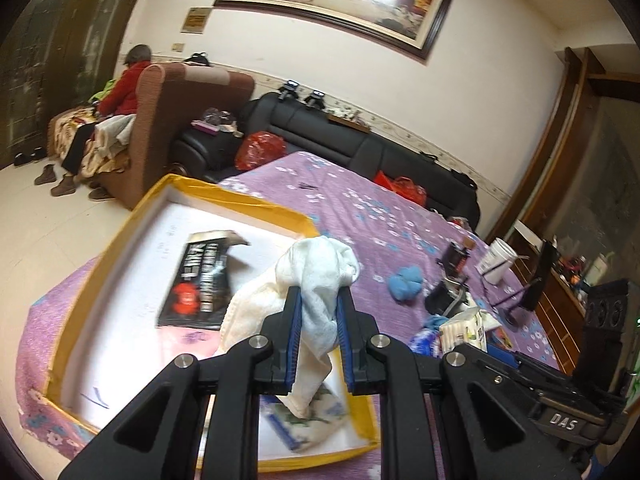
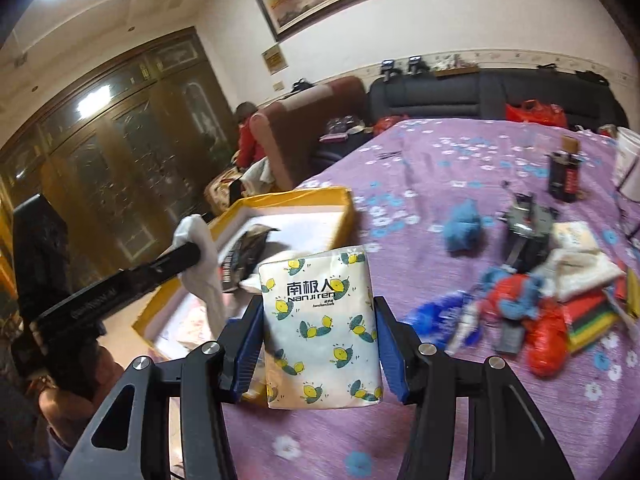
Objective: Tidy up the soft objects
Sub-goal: 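Lower the cloth and tissue pack into the box and open both grippers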
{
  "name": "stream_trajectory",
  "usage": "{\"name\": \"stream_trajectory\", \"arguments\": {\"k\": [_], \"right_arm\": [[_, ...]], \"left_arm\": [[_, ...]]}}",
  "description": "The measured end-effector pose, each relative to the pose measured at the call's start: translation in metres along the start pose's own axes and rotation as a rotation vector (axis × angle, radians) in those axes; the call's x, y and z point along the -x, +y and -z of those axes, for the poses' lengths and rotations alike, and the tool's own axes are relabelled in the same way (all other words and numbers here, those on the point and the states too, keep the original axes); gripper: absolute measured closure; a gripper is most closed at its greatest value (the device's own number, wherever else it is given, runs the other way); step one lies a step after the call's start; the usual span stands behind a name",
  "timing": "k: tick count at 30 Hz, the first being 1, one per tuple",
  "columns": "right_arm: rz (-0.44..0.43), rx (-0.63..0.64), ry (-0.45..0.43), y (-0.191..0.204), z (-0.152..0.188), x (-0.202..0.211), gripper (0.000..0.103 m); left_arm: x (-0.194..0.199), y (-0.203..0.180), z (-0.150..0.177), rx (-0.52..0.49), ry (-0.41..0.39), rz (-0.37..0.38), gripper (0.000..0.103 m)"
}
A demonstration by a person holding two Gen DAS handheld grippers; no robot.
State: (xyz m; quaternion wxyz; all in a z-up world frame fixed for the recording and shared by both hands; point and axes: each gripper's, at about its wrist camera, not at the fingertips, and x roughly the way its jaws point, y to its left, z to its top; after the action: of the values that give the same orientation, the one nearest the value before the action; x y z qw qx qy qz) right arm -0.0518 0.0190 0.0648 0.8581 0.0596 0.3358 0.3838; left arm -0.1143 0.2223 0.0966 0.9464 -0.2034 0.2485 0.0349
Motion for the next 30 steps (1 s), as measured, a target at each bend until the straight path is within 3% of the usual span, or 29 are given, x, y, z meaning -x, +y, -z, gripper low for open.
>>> {"name": "stream_trajectory", "arguments": {"k": [6,13,21,30], "right_arm": [[-0.071,0.014,0.077,0.031,-0.009,-0.038,0.046],[-0.088,0.049,0.142,0.055,-0.007,-0.080,0.046],[-0.052,0.037,0.195,0.054,-0.006,-0.117,0.046],[-0.027,0.041,0.184,0.051,-0.008,-0.131,0.045]], "left_arm": [[0.000,0.026,-0.001,0.023,0.003,-0.074,0.087],[-0.002,0.040,0.006,0.021,0.020,-0.131,0.087],[-0.006,0.057,0.009,0.049,0.044,-0.181,0.086],[-0.014,0.058,0.012,0.038,0.069,-0.194,0.086]]}}
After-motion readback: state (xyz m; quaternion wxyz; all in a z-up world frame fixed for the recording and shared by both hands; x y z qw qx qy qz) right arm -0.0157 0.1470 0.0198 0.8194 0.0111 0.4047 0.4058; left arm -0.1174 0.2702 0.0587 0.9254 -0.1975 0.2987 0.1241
